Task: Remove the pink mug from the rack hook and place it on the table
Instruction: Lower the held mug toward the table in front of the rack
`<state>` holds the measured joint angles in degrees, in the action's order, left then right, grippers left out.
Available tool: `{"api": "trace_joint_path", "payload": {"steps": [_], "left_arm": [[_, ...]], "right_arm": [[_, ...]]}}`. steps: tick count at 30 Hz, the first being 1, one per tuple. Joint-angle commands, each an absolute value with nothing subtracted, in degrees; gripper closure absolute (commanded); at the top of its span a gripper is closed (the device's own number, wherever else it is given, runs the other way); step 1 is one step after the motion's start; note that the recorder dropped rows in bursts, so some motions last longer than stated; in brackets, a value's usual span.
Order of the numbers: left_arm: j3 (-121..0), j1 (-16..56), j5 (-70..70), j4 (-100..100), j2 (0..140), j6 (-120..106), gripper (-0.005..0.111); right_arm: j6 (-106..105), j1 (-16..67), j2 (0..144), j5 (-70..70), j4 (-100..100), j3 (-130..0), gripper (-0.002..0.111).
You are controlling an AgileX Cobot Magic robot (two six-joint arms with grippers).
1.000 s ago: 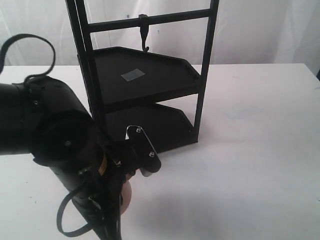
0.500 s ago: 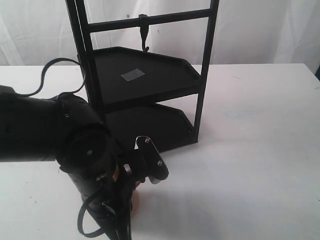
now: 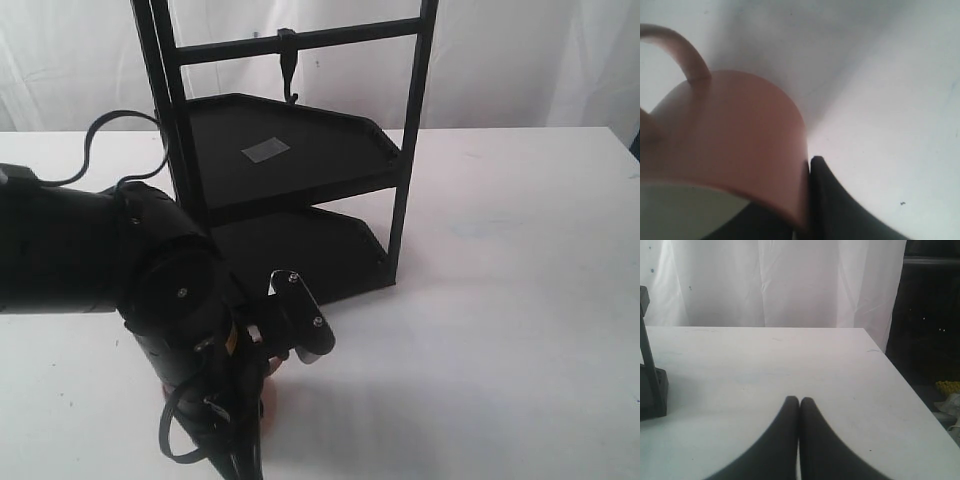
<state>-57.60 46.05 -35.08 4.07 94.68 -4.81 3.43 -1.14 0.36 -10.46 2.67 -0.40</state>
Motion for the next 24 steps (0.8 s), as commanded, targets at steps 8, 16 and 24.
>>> {"api": "trace_joint_path", "payload": {"steps": [8, 16, 24], "left_arm": [[-58.01, 45.79, -37.31, 3.06, 95.27, -4.38, 0.064], [-60.94, 45.89, -40.68, 3.68, 95.27, -4.26, 0.051], [-61.8, 45.89, -42.55, 5.09, 90.97, -2.75, 0.051]], "right_arm": [[3.48, -1.11, 0.0, -10.21, 2.82, 0.0, 0.108], [3.48, -1.11, 0.0, -10.21, 2.82, 0.0, 0.108], [3.48, -1.11, 0.0, -10.21, 2.82, 0.0, 0.108]]}}
